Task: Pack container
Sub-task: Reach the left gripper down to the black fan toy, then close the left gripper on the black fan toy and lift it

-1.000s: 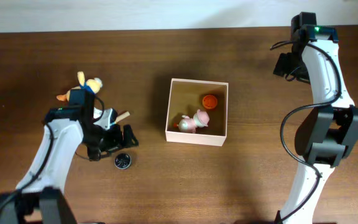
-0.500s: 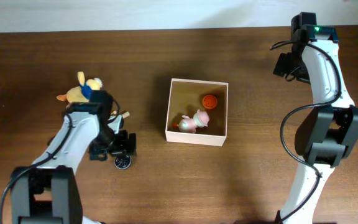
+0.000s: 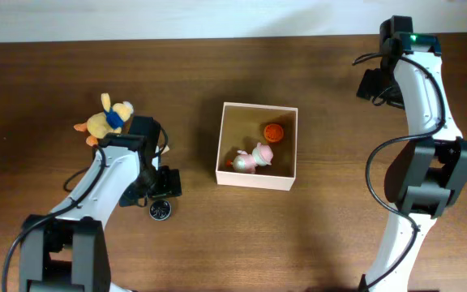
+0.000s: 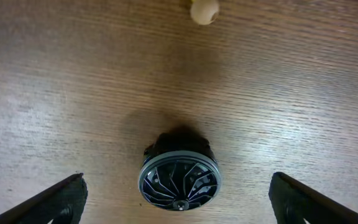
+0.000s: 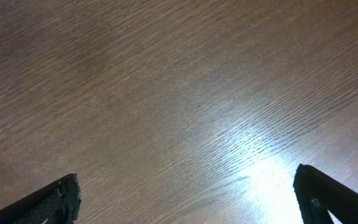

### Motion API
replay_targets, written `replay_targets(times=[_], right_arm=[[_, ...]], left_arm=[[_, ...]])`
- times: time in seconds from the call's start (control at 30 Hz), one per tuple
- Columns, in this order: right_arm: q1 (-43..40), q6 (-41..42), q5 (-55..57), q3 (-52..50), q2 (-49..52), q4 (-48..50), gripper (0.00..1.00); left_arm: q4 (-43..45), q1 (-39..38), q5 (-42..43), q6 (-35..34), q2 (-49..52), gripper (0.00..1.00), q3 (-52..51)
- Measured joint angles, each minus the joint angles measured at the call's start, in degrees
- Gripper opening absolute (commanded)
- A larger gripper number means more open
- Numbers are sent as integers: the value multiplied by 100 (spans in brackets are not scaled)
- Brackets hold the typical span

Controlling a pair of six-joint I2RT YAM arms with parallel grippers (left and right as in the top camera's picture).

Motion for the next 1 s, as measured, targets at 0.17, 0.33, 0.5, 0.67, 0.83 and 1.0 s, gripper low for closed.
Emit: replay_targets(times=[0.17, 0.33, 0.5, 0.67, 0.83, 1.0], right_arm=[[0, 0, 0, 0, 0, -2, 99], [0, -4, 0, 0, 0, -2, 99], [0, -2, -2, 0, 0, -2, 99], [0, 0, 0, 0, 0, -2, 99], [0, -2, 0, 0, 0, -2, 99], [0, -2, 0, 0, 0, 0, 99]], left_arm=[[142, 0, 46, -146, 0, 96, -227], [221, 0, 129, -210, 0, 96, -446], [337, 0, 337, -232, 0, 96, -542], [487, 0, 428, -232, 0, 96, -680], [605, 0, 461, -232, 0, 96, -704], [944, 0, 472, -232, 0, 94, -905]])
